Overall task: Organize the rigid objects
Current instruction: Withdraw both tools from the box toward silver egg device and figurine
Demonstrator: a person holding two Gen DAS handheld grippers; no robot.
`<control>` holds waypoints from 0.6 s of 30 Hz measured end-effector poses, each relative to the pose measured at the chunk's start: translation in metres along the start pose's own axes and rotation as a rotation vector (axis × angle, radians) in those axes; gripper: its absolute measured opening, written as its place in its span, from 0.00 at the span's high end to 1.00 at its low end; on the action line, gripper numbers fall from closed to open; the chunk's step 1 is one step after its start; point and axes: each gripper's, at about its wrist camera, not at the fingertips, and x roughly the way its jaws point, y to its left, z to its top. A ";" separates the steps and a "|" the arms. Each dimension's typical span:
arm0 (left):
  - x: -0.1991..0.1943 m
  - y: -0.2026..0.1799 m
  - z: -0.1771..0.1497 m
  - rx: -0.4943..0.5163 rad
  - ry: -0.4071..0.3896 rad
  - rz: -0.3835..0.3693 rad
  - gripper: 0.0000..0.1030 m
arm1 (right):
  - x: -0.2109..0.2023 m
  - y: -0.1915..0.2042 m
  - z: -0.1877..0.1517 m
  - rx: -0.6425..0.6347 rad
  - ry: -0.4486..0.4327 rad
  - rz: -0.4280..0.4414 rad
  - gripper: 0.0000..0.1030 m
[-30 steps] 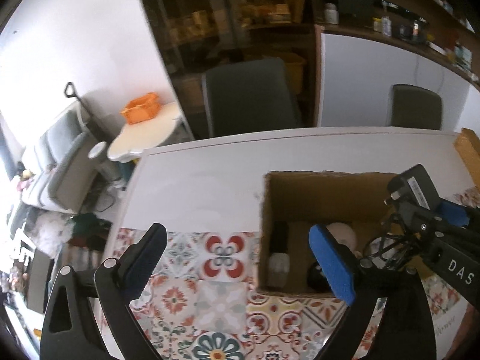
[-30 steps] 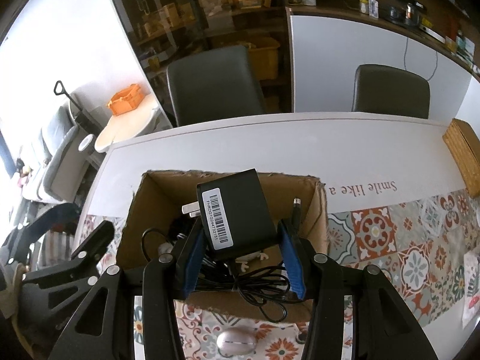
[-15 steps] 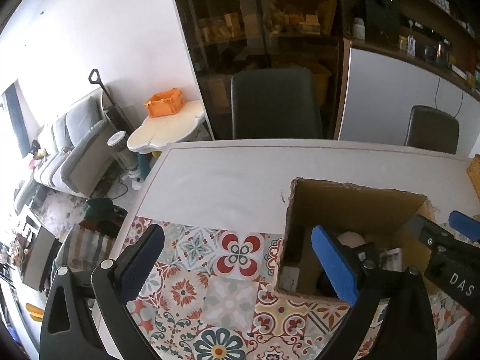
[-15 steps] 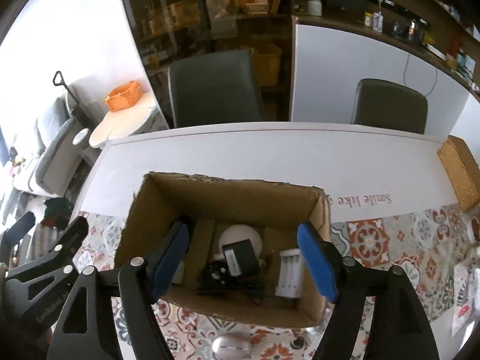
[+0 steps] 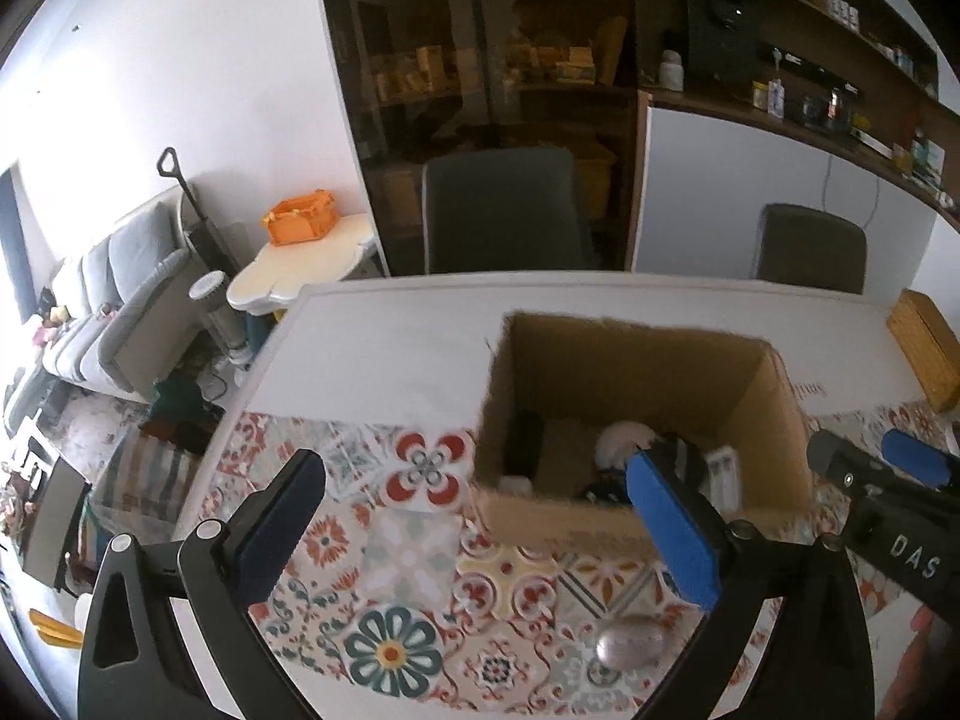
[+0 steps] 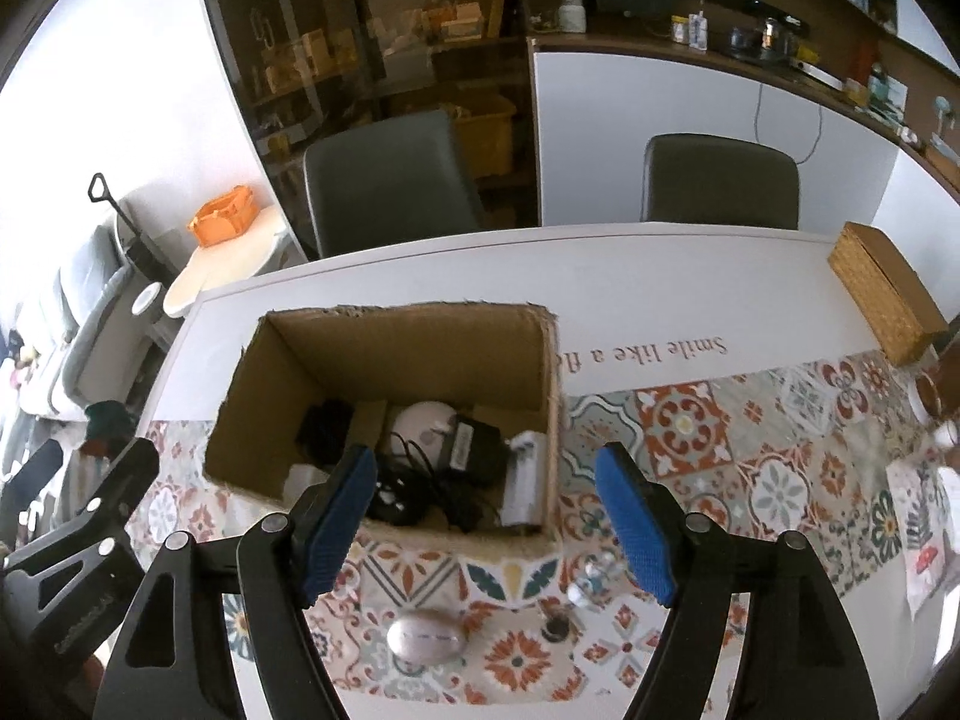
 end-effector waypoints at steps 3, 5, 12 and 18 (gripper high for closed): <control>-0.003 -0.008 -0.012 0.010 0.008 0.007 0.00 | -0.008 -0.010 -0.012 0.006 -0.001 0.008 0.27; -0.005 -0.011 -0.020 0.011 0.014 0.006 0.00 | -0.011 -0.016 -0.020 0.004 -0.002 -0.001 0.27; -0.006 -0.024 -0.048 0.020 0.038 -0.028 0.00 | -0.019 -0.031 -0.044 -0.001 -0.007 -0.017 0.27; -0.001 -0.034 -0.068 0.032 0.074 -0.055 0.00 | -0.012 -0.045 -0.061 0.020 0.026 -0.020 0.27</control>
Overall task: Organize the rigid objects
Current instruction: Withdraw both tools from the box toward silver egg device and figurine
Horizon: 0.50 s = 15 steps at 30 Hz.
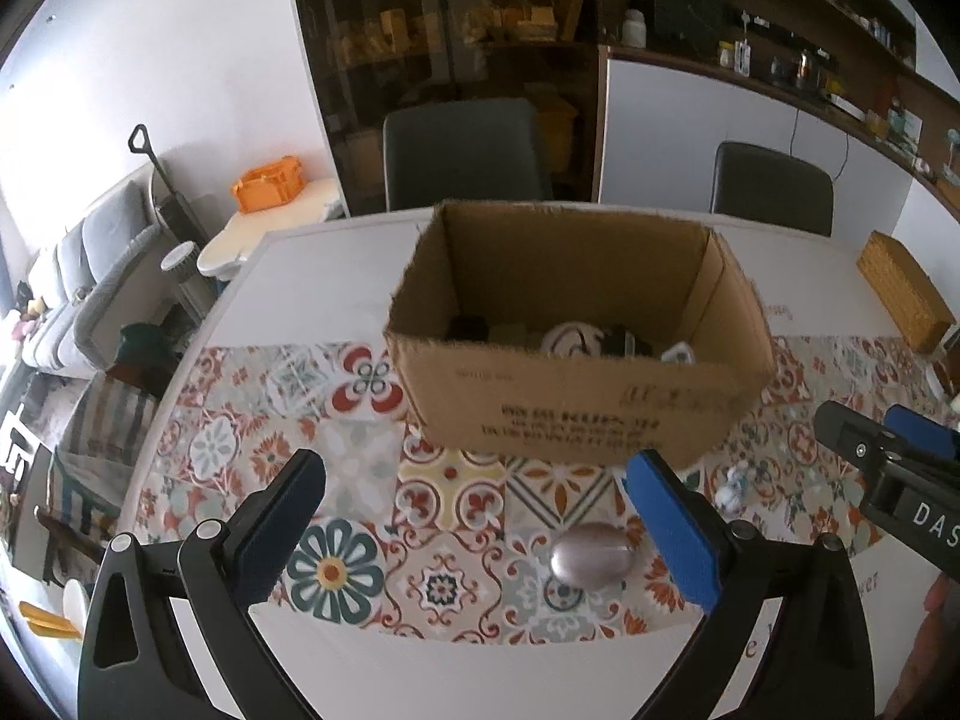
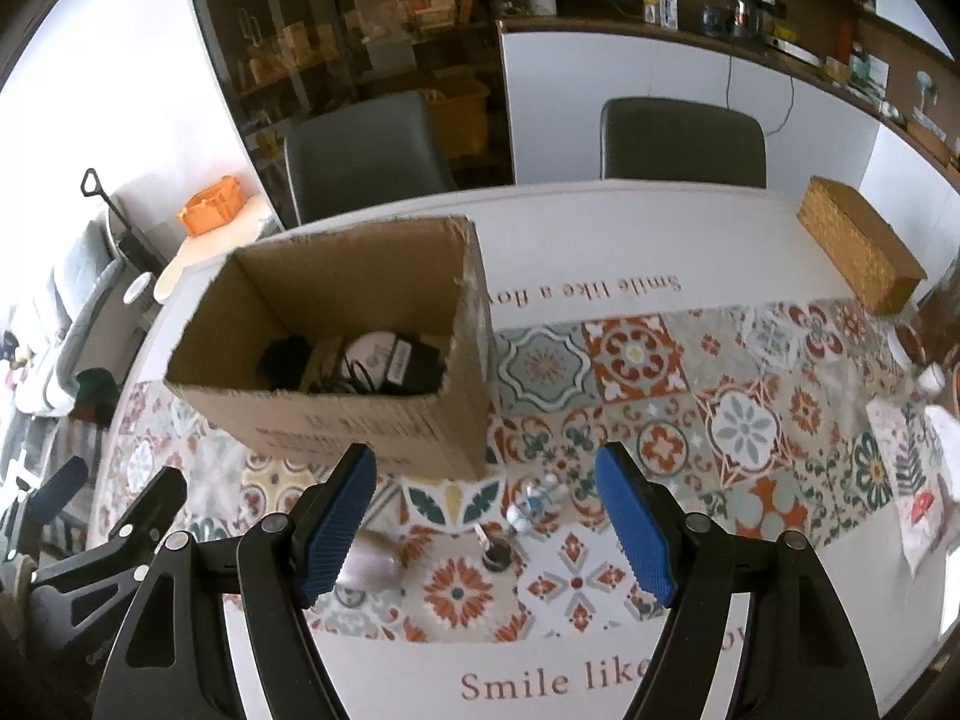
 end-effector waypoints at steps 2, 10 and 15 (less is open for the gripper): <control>0.004 -0.004 -0.006 0.009 0.014 -0.014 0.00 | 0.003 -0.004 -0.007 0.004 0.007 0.000 0.27; 0.024 -0.019 -0.031 0.049 0.081 -0.052 0.01 | 0.021 -0.012 -0.035 0.001 0.064 0.005 0.27; 0.037 -0.025 -0.047 0.036 0.112 -0.109 0.01 | 0.034 -0.017 -0.048 -0.001 0.099 0.002 0.27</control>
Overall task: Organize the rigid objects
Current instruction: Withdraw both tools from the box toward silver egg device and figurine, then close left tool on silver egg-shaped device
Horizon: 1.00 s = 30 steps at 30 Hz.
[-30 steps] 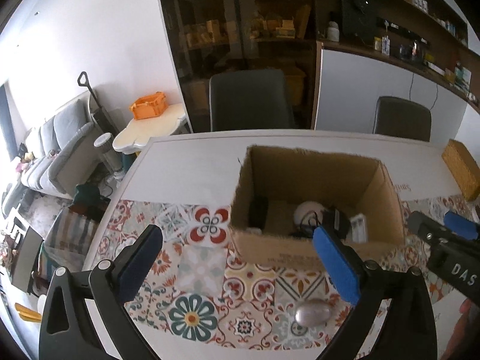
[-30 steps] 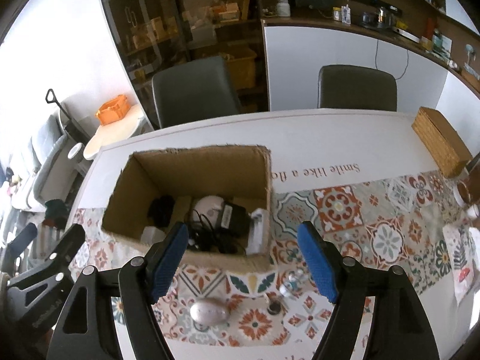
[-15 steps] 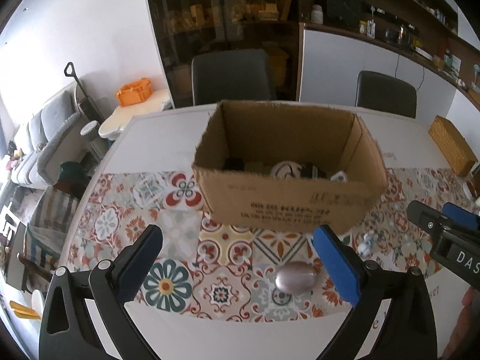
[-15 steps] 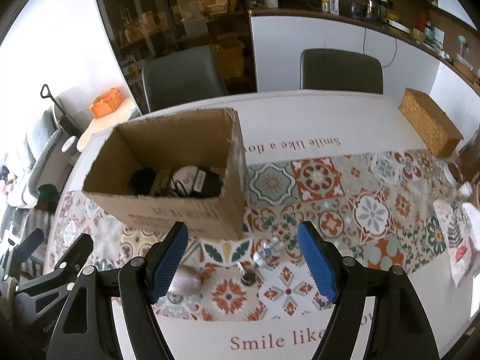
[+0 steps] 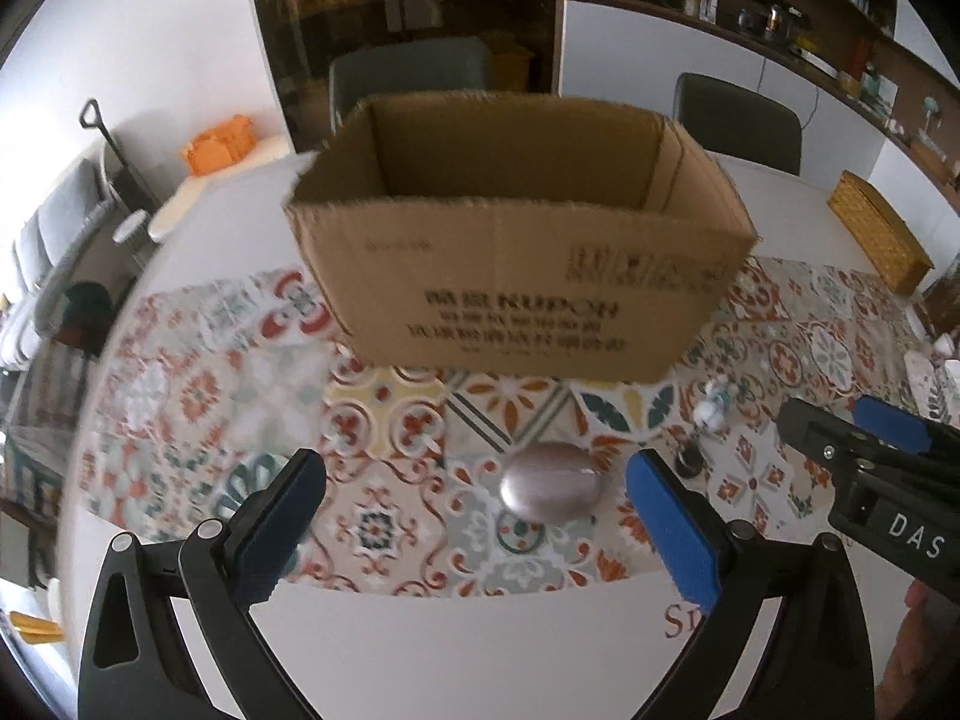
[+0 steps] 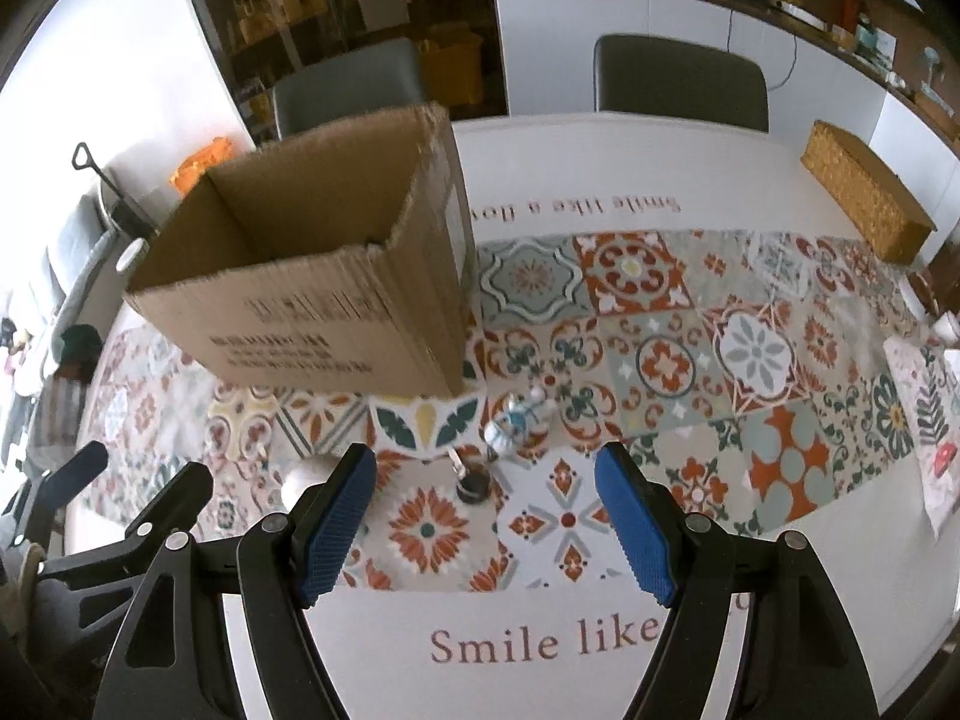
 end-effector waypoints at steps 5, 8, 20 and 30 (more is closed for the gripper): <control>0.016 -0.009 -0.013 0.026 0.014 -0.025 0.01 | 0.009 -0.007 -0.011 -0.004 0.004 -0.008 0.27; 0.029 -0.016 -0.019 0.043 0.038 -0.033 0.04 | 0.017 -0.010 -0.016 -0.017 0.016 -0.012 0.27; 0.074 -0.035 -0.020 0.026 0.104 -0.062 0.12 | 0.053 -0.029 -0.016 -0.011 0.072 -0.012 0.27; 0.103 -0.043 -0.019 0.025 0.149 -0.045 0.25 | 0.072 -0.033 -0.012 -0.010 0.098 0.006 0.27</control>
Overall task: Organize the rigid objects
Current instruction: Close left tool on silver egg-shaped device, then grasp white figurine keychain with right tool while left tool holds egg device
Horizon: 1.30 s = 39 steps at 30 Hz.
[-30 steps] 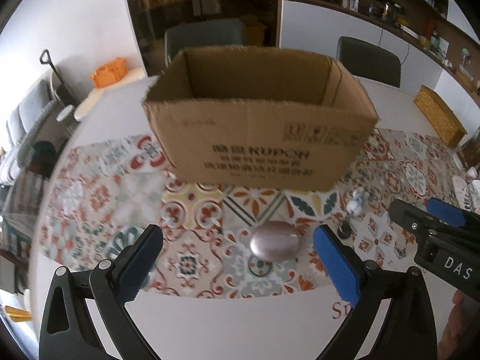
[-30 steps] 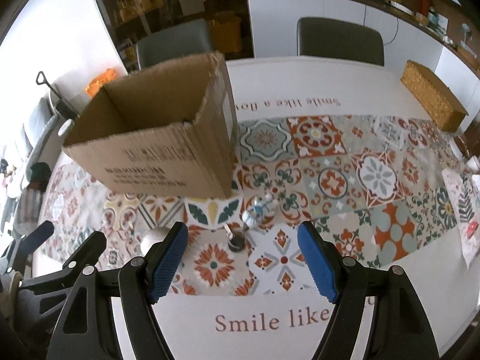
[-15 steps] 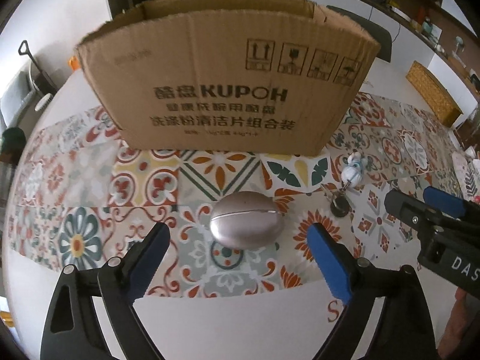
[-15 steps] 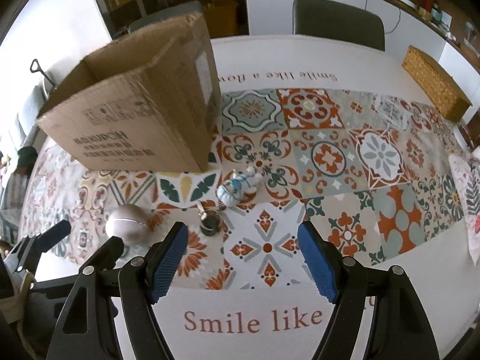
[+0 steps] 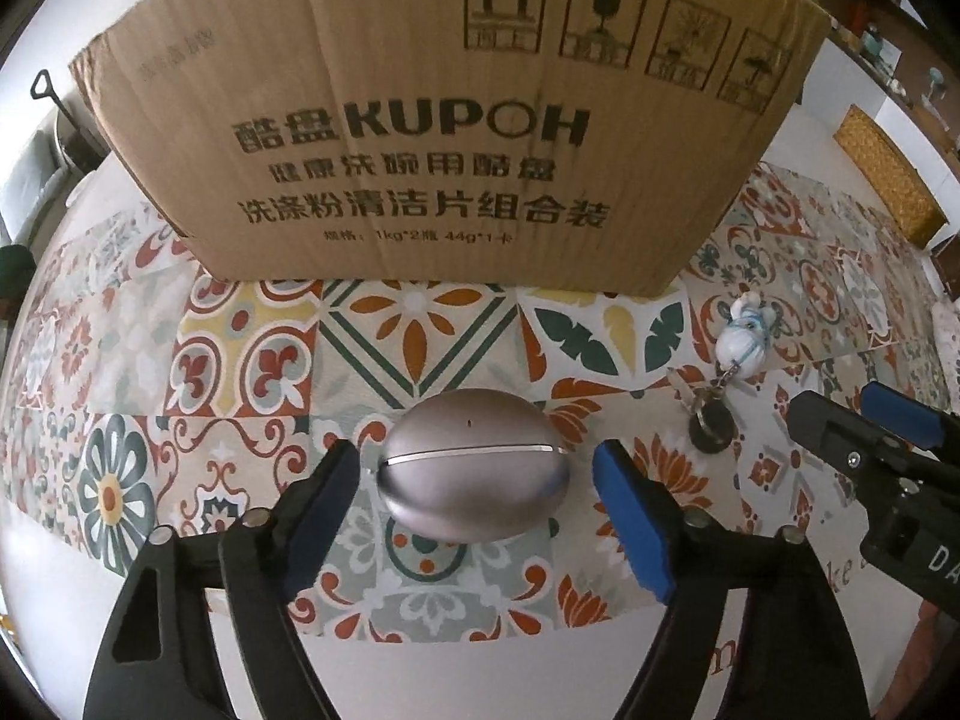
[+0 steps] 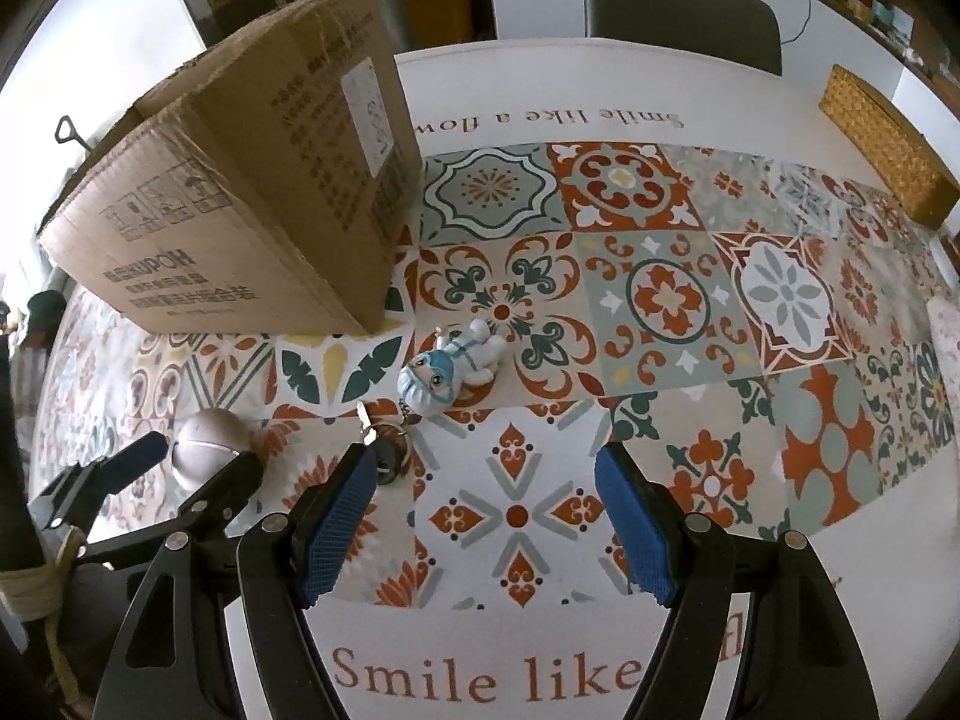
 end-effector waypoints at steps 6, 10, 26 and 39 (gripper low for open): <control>0.011 -0.007 0.000 0.004 0.011 0.011 0.35 | 0.009 -0.001 0.000 0.001 0.016 0.007 0.27; 0.014 -0.009 -0.002 0.014 0.005 0.018 0.36 | 0.015 -0.003 0.001 0.007 0.022 0.012 0.27; -0.004 -0.006 -0.003 0.019 -0.072 -0.007 0.37 | 0.021 -0.002 0.005 -0.003 -0.017 0.058 0.28; -0.004 0.001 0.006 -0.011 -0.090 -0.002 0.37 | 0.045 0.004 0.028 -0.063 -0.049 0.074 0.33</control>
